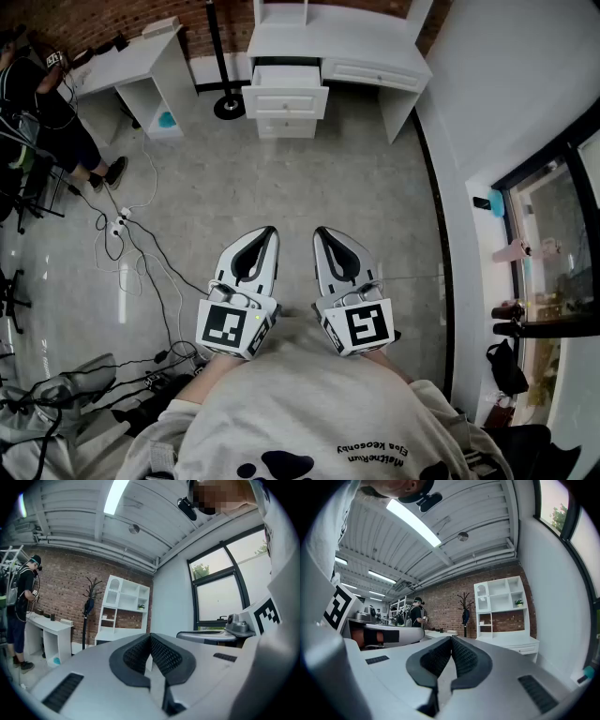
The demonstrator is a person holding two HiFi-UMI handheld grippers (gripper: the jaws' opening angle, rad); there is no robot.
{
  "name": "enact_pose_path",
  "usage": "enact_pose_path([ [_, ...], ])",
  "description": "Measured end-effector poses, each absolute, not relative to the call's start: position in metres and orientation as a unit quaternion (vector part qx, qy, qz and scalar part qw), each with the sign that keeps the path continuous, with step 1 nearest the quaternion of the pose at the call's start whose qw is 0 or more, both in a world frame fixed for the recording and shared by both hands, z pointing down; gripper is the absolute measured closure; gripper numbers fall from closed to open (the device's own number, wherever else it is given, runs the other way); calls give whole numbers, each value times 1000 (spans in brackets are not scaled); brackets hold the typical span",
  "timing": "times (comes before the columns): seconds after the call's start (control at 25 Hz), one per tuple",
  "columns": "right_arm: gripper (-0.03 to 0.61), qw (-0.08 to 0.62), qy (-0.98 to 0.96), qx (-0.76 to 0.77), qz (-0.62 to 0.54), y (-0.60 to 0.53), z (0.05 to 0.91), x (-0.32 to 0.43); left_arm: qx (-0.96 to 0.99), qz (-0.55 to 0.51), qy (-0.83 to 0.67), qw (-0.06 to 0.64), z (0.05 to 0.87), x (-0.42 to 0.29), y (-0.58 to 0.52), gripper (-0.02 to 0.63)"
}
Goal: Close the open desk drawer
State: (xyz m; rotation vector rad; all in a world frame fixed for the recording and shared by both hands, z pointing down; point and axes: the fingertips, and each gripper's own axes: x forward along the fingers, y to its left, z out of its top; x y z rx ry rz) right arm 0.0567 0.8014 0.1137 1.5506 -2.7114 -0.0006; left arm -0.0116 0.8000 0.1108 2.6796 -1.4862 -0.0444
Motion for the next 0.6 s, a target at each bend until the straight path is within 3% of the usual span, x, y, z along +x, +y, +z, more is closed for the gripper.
enact_pose_path([
  [0.6,546,-16,-858,513,15,758,113,66,868,-11,-495,33,108,-19,753,595],
])
